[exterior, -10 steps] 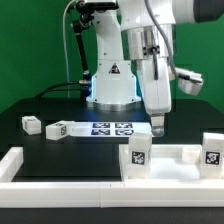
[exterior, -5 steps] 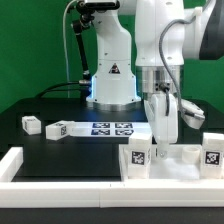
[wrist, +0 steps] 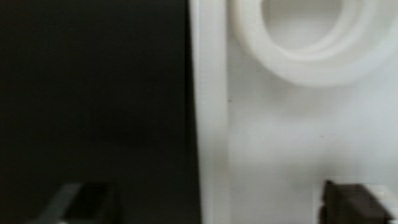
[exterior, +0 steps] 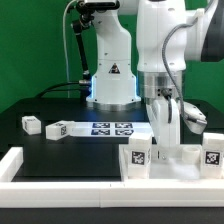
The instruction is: Assemble square table
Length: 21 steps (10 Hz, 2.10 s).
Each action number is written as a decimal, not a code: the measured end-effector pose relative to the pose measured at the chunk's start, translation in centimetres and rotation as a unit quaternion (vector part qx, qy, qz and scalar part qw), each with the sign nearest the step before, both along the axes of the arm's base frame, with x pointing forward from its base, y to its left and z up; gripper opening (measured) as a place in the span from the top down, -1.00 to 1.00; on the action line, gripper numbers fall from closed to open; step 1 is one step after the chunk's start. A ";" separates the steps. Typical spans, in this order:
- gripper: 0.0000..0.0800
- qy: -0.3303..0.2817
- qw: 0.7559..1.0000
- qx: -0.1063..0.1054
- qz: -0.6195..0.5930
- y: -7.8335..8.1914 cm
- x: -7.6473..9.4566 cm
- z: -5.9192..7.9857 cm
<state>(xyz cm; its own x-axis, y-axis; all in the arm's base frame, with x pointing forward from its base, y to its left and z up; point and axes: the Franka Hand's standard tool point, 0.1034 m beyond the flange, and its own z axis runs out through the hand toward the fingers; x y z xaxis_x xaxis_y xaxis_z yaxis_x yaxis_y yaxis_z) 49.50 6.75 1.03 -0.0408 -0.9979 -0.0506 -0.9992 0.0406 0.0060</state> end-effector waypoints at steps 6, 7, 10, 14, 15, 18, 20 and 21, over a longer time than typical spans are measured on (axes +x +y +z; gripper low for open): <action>0.85 0.002 1.000 0.000 0.006 0.0 -0.2 0.0; 0.85 0.001 1.000 0.000 0.007 0.0 -0.2 0.0; 0.85 0.001 1.000 0.000 0.009 0.0 -0.2 0.0; 0.85 -0.001 1.000 -0.001 0.012 -0.1 -0.1 0.0; 0.85 -0.017 0.999 -0.009 0.038 -1.0 -0.9 0.3; 0.85 -0.032 0.983 -0.036 0.179 -4.4 -2.8 0.2; 0.85 -0.033 0.975 -0.037 0.217 -4.7 -2.7 0.2; 0.85 -0.036 0.967 -0.041 0.248 -5.2 -2.6 0.2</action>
Offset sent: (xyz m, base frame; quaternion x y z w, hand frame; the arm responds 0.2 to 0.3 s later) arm 0.0000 0.0000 0.0000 0.0000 0.0000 0.0000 1.0000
